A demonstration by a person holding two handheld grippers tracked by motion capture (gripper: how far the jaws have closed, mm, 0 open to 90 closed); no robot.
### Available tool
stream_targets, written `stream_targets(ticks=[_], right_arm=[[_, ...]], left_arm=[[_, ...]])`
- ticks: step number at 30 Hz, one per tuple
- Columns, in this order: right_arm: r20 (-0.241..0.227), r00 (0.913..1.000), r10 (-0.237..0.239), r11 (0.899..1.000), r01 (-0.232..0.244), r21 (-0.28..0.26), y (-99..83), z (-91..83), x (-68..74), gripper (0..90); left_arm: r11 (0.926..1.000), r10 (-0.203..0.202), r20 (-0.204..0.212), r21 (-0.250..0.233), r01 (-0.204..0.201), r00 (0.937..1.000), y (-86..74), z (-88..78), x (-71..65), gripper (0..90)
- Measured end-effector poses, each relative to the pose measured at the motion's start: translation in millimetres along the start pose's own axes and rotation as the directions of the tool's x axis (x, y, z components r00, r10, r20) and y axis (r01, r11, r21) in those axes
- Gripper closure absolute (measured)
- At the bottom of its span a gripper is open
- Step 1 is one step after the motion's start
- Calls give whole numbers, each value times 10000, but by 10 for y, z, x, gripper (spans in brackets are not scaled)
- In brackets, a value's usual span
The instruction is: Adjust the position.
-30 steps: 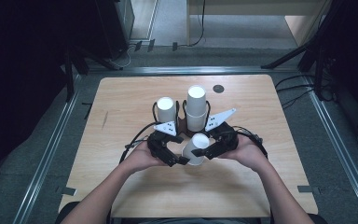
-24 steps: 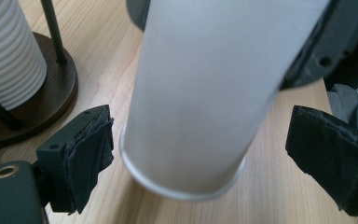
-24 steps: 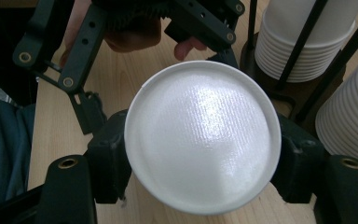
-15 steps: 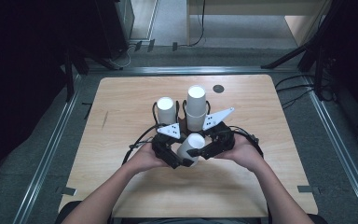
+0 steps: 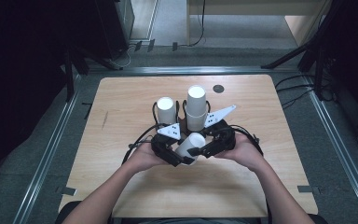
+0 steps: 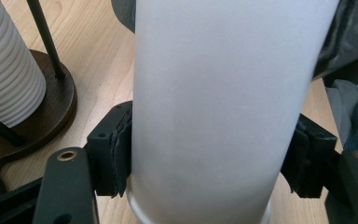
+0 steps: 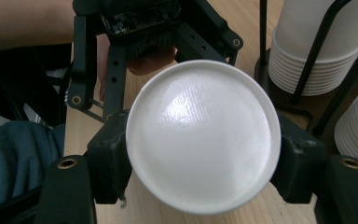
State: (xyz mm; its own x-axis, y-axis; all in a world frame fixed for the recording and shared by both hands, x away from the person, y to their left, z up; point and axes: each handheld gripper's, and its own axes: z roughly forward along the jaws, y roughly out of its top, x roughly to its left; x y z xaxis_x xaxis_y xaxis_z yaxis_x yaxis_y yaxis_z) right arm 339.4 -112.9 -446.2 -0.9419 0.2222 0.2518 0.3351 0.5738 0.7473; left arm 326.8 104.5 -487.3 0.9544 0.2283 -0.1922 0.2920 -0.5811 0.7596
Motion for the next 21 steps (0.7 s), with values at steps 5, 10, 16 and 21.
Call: stream_targets(ticks=[5, 10, 16, 21], right_arm=[[10, 10000, -92, 9999, 92, 91, -29, -55, -5, 237], [104, 9999, -128, 9993, 124, 342, -81, -120, -21, 237], [258, 9989, -400, 9950, 375, 928, -167, -101, -16, 245], [349, 9980, -527, 9933, 489, 1043, -221, -93, -18, 248]], left_arm=[[9998, -161, 179, 147, 159, 9997, 14, -31, 6, 293], [9994, -182, 100, 302, 179, 9998, 3, -88, 24, 293], [9973, -8, -160, 730, 20, 9999, -2, -149, 20, 293], [9927, 240, -452, 1189, -185, 9987, 29, -165, 9, 293]])
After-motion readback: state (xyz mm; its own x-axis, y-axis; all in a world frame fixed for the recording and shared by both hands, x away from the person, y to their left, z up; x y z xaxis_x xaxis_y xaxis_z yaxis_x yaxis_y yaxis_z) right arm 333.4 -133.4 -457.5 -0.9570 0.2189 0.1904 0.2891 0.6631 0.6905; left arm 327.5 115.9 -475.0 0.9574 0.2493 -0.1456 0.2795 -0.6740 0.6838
